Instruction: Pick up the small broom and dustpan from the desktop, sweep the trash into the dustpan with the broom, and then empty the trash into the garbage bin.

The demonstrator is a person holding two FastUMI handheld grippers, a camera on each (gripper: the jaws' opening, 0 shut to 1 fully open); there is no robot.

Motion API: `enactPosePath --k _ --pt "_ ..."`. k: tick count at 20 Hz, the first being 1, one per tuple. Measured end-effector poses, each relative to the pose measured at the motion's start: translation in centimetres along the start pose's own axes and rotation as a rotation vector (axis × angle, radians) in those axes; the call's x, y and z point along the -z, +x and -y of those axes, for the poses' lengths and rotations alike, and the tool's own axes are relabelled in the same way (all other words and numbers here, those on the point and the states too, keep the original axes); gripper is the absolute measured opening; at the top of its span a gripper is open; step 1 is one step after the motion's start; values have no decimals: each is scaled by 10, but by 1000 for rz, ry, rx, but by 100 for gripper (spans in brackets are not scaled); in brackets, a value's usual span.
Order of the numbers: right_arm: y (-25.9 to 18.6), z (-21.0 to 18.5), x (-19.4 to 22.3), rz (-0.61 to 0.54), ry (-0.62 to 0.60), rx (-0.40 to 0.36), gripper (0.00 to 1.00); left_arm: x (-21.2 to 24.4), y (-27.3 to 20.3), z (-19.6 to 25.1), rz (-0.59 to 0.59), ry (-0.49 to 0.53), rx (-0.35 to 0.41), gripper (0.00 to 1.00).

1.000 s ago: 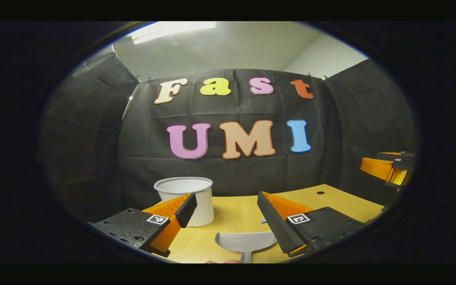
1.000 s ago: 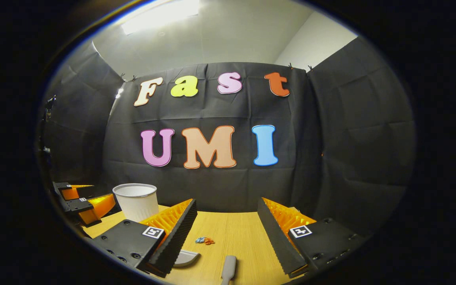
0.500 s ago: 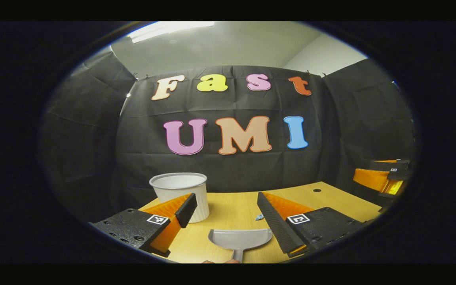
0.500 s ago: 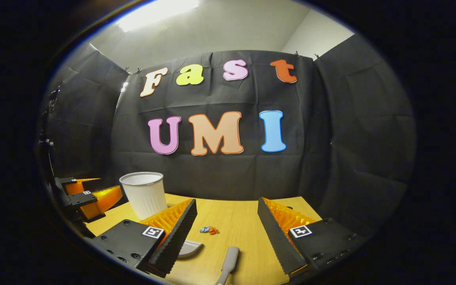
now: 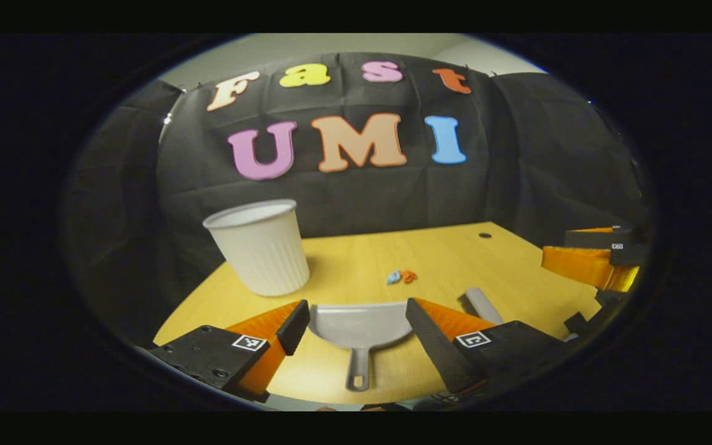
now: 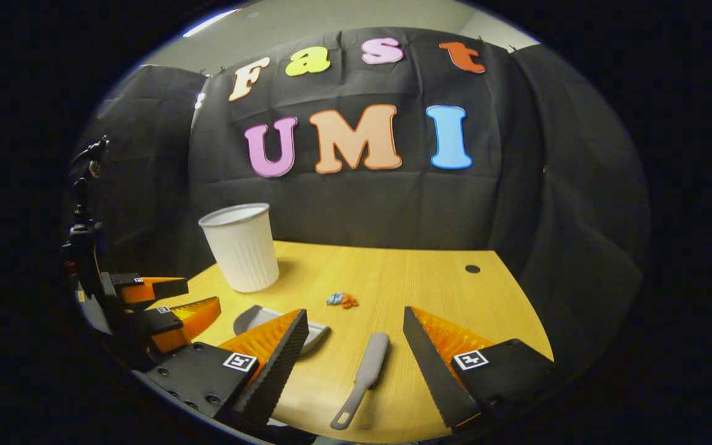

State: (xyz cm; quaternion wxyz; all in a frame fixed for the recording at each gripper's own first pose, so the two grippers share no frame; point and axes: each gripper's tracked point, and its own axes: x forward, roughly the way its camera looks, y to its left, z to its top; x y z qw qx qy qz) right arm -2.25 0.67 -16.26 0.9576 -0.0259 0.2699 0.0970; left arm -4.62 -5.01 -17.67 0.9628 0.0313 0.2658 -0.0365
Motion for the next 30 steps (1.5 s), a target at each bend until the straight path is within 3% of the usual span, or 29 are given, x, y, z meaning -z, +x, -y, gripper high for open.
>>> enactPosePath --k 6,11,12,14,17,19,20,21,23,26,30 --pt "35 -6 87 -303 -15 -2 99 91 19 1 -289 43 19 96" --pt "56 -2 137 -498 -59 29 100 131 39 9 -399 58 46 96" --pt "59 0 144 -523 -60 31 100 138 44 10 -423 54 53 100" --pt "62 1 152 -584 -64 30 99 149 48 11 -483 46 63 95" --pt "70 6 163 -658 -94 44 82 164 60 13 -541 50 81 93" --pt "78 9 168 -691 -108 48 72 170 66 17 -570 78 119 87" --pt "81 14 167 -698 -119 77 65 170 67 17 -588 87 132 71" --pt "83 22 166 -699 -140 104 42 166 68 16 -577 93 143 64" --pt "83 22 163 -717 -141 82 26 166 74 9 -589 110 140 41" --pt "95 28 160 -716 -148 61 17 160 83 4 -588 142 174 28" --pt "125 46 134 -644 -128 85 13 147 107 1 -546 180 244 24"
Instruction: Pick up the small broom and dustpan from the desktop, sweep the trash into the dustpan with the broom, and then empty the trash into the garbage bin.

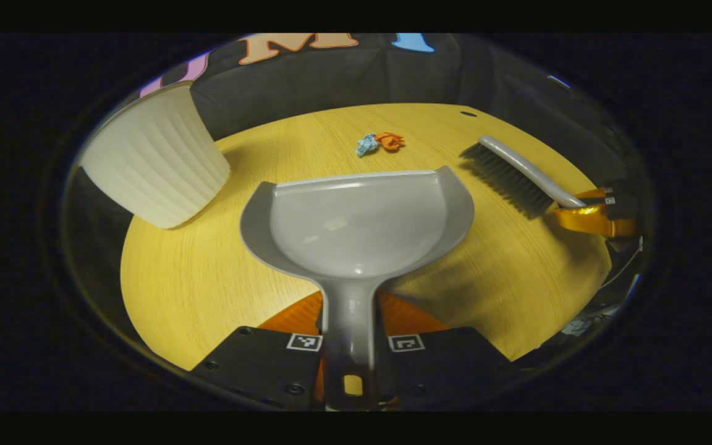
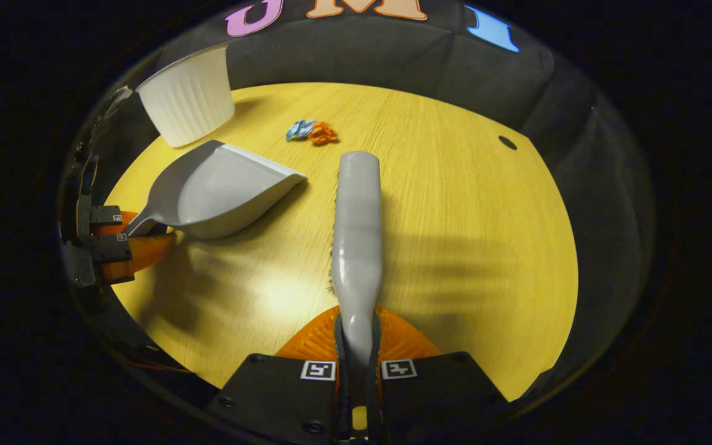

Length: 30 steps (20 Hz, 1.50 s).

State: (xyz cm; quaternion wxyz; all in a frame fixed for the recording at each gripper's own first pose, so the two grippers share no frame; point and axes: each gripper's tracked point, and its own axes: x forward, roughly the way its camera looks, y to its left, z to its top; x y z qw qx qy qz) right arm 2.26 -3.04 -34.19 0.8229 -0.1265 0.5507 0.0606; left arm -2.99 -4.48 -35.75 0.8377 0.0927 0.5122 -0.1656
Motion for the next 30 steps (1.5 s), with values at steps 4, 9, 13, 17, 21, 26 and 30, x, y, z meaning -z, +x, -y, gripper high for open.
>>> enactPosePath --k 4,9,13,17,21,26,30 --pt "19 25 -62 53 6 33 13 -24 14 -17 33 112 17 24" --pt "42 28 -131 73 -54 56 12 -30 27 -24 -4 194 54 24" --pt "67 11 -163 28 -164 32 12 -31 27 -24 -21 232 76 24" --pt "74 1 -178 -24 -347 14 12 -30 25 -23 -36 256 88 24" --pt "68 -24 -178 -21 -610 -72 12 -31 24 -22 -34 271 92 25" --pt "42 -54 -158 -5 -816 -265 13 -30 25 -23 -27 269 89 25" --pt "44 -44 -161 93 -693 -250 13 -34 26 -23 28 258 59 27"
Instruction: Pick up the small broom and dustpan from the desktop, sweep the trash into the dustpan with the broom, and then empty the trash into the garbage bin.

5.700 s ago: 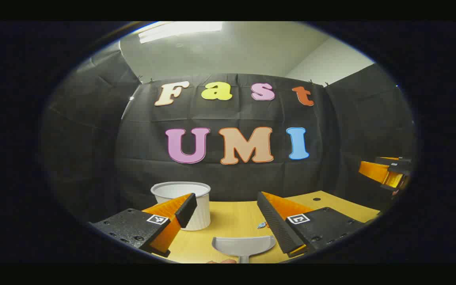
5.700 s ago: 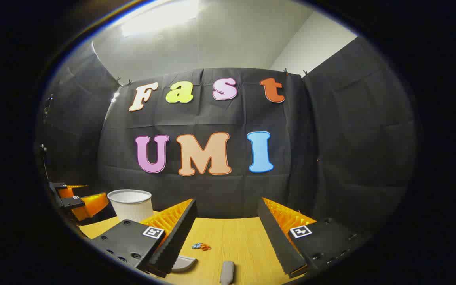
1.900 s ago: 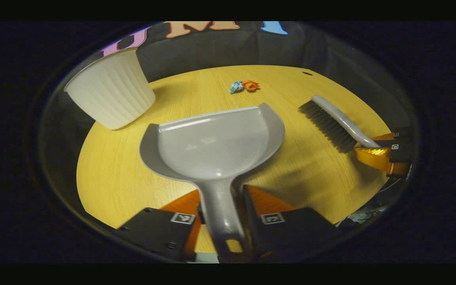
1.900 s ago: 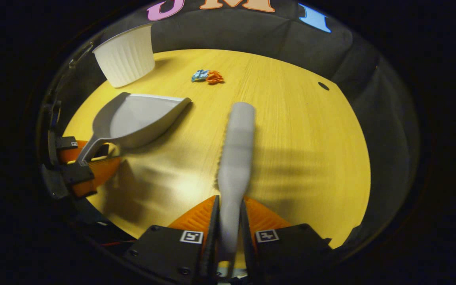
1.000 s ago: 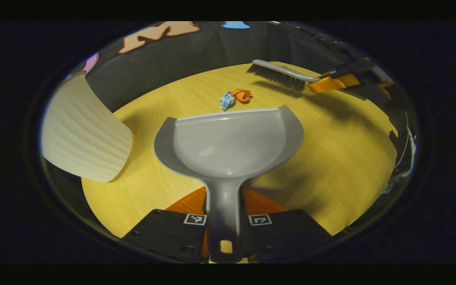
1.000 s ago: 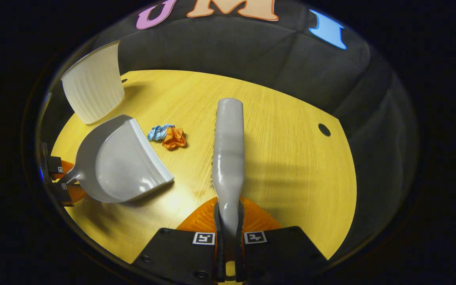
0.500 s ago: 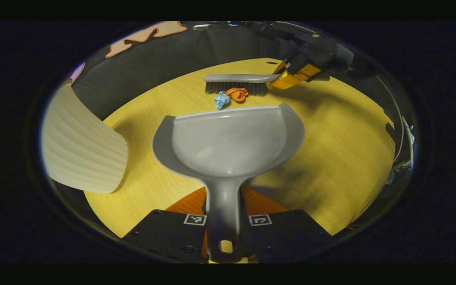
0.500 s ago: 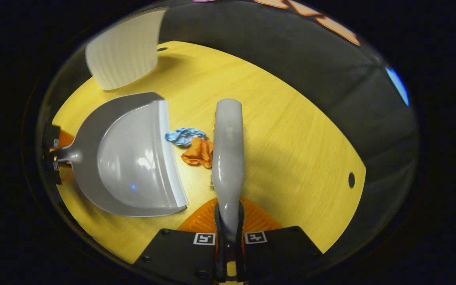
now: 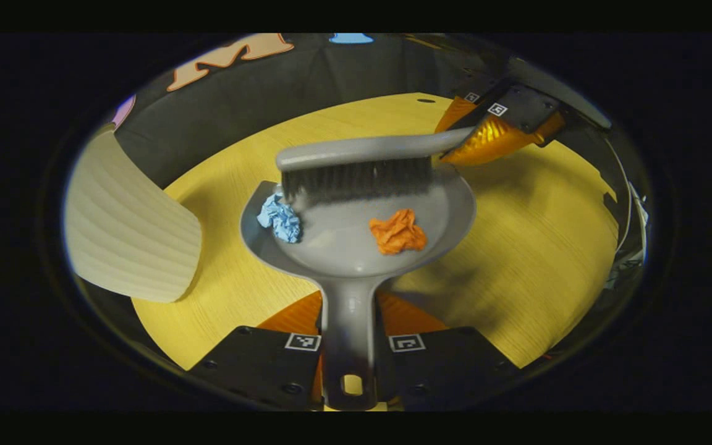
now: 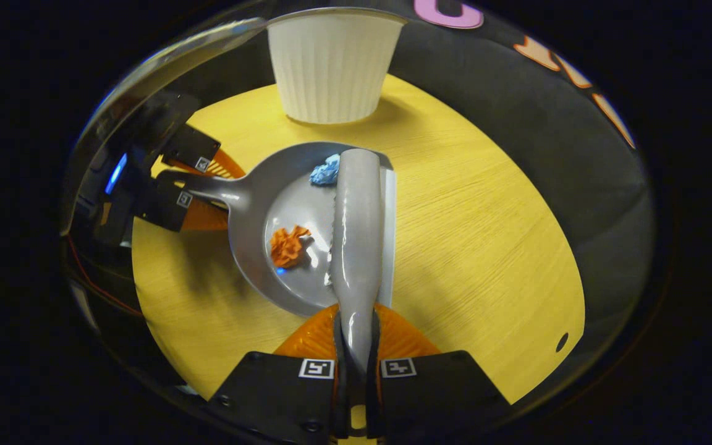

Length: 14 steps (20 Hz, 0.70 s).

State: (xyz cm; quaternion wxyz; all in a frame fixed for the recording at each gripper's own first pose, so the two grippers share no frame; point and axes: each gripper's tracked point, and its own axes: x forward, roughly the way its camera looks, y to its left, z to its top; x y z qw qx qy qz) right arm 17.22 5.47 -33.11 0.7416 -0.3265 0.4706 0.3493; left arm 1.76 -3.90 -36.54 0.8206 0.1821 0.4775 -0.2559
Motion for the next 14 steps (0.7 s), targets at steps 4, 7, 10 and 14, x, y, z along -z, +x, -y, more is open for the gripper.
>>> enactPosePath --k 4,7,10,14 --pt "-33 27 -1 163 256 181 13 -15 0 -1 123 -32 -35 25" --pt "-55 41 23 227 427 268 13 -24 -7 -2 203 -51 -72 26" --pt "-62 47 59 250 551 310 13 -35 -22 -1 296 -66 -108 25" --pt "-57 39 120 256 674 303 13 -51 -45 -7 398 -110 -165 24"
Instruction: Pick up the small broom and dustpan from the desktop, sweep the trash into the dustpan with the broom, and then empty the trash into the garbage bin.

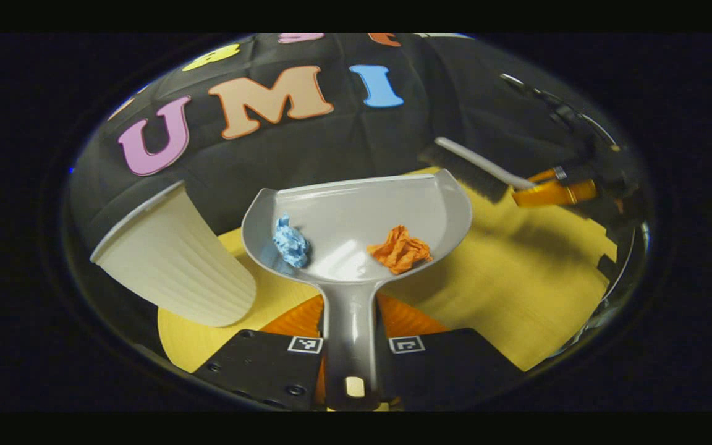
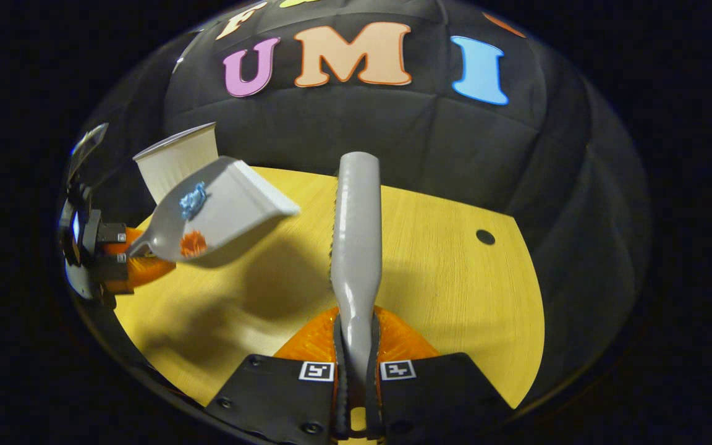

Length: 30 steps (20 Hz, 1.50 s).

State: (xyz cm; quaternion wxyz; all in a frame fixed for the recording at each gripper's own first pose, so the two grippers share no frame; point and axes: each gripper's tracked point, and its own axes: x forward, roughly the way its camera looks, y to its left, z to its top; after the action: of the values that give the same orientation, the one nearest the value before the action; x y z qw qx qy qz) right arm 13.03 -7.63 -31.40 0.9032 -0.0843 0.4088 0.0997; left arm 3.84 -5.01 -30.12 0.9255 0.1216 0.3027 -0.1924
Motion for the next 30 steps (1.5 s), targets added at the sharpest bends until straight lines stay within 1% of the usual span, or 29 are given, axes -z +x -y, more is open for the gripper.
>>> enactPosePath --k 1,2,3,4,5,8,9,13,14,16,19,21,22,24,26,30 --pt "-1 5 15 -12 9 -2 13 -15 -8 0 25 -8 -20 24" --pt "3 1 22 -27 12 -9 13 -25 -15 0 42 -8 -40 24" --pt "10 -6 29 -42 13 -19 13 -32 -20 -3 62 -9 -69 24" --pt "5 -12 43 -56 10 -31 13 -37 -23 -8 78 -3 -99 24" --pt "-7 -29 63 -76 9 -51 12 -42 -30 -15 99 5 -140 24" --pt "-10 -51 80 -100 -5 -87 13 -41 -52 -22 123 35 -251 24" --pt "-10 -57 80 -101 -14 -97 13 -39 -52 -26 122 49 -296 24" --pt "-9 -72 83 -98 -43 -123 13 -35 -67 -42 75 120 -462 24" --pt "-8 -75 83 -99 -51 -130 13 -35 -64 -36 50 148 -495 24" --pt "-7 -80 84 -106 -70 -137 13 -38 -66 -37 2 202 -547 24" --pt "-5 -88 83 -109 -92 -151 13 -42 -71 -37 -83 295 -595 24" --pt "-2 -91 84 -113 -106 -159 13 -34 -74 -45 -162 386 -622 24" --pt "-2 -91 85 -115 -114 -161 11 -27 -74 -56 -211 459 -637 24" --pt "0 -92 87 -121 -132 -162 13 -24 -76 -81 -301 632 -664 23" --pt "1 -93 89 -127 -141 -163 13 -27 -82 -93 -361 786 -665 24" --pt "4 -95 92 -133 -144 -168 13 -39 -75 -107 -477 1081 -644 24"
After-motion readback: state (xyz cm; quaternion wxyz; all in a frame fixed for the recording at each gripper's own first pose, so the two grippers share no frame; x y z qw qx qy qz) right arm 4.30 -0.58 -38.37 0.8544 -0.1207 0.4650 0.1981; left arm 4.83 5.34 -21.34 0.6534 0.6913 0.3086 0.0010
